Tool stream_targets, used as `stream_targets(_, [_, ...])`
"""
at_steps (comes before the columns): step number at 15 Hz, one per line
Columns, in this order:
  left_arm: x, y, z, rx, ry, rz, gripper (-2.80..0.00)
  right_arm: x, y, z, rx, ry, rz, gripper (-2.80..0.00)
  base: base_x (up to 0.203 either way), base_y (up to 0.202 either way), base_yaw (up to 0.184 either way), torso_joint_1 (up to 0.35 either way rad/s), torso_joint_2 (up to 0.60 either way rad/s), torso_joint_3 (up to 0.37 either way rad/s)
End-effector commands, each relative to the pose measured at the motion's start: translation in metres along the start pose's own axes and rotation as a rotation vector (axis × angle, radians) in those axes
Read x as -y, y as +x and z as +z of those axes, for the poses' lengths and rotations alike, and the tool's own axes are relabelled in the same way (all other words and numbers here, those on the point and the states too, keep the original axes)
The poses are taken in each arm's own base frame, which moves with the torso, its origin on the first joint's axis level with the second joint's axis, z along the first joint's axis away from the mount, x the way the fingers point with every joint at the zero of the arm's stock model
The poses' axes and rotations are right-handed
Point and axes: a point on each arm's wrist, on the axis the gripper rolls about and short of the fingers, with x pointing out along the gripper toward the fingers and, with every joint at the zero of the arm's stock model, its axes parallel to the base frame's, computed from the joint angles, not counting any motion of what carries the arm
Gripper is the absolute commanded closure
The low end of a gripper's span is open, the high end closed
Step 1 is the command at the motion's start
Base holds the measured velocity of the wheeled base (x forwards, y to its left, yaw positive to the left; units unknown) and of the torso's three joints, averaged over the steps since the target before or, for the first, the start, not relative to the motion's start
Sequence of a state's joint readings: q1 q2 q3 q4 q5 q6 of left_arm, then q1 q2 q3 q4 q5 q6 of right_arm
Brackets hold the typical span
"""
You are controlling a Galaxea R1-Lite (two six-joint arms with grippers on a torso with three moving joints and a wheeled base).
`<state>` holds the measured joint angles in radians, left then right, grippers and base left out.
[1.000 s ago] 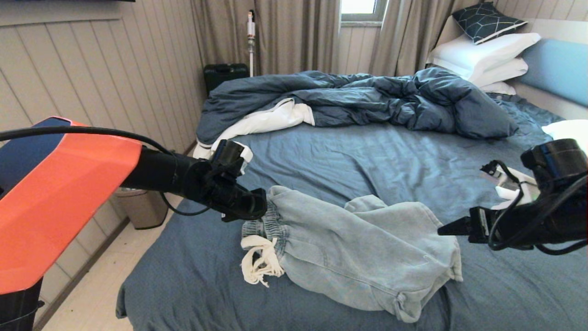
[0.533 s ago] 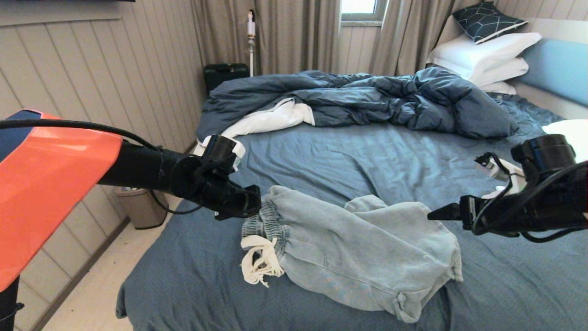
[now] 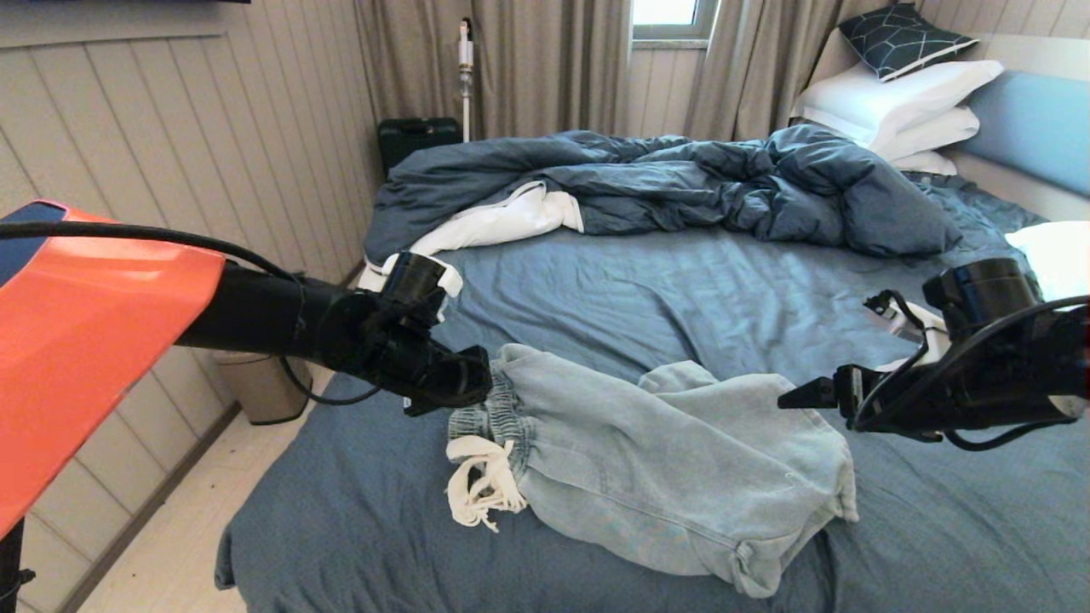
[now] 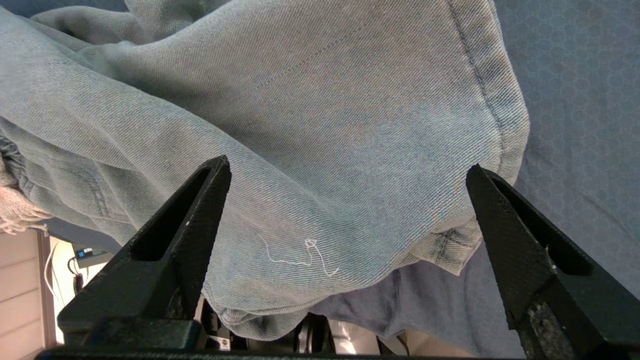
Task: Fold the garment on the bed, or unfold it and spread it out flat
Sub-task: Fold the blue shorts
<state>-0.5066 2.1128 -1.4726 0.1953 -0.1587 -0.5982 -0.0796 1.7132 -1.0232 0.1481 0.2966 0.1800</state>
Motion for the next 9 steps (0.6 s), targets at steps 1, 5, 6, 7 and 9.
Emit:
stream_targets(1, [0.0006, -0.0092, -0.0015, 0.005, -0.003, -0.003, 0.0, 0.0008, 0.0024, -0.0005, -0.008, 0.004, 0.001, -2.8, 0.0, 0.0, 0.0, 0.0, 0.0, 0.0])
stream_targets(5, [-0.0028, -0.0121, -0.0082, -0.021, 0.0, 0.015, -2.8, 0.0011, 0.0056, -0.0013, -0.018, 0.005, 0.002, -2.8, 0.0, 0.0, 0.0, 0.0, 0.0, 0.0])
stream_targets(6, [-0.002, -0.0123, -0.007, -0.02, -0.005, 0.014, -2.8, 0.0009, 0.0068, -0.0013, -0.021, 0.004, 0.003, -2.8, 0.0, 0.0, 0.0, 0.0, 0.0, 0.0])
stream_targets(7, [-0.0024, -0.0131, -0.0068, -0.02, -0.005, 0.017, -2.8, 0.0013, 0.0081, -0.0016, -0.025, 0.005, 0.004, -2.8, 0.0, 0.0, 0.0, 0.0, 0.0, 0.0])
stream_targets(9, [-0.0051, -0.0054, -0.0086, -0.028, -0.003, 0.045, -2.8, 0.0011, 0.0095, -0.0023, -0.03, 0.004, 0.005, -2.8, 0.0, 0.0, 0.0, 0.0, 0.0, 0.0])
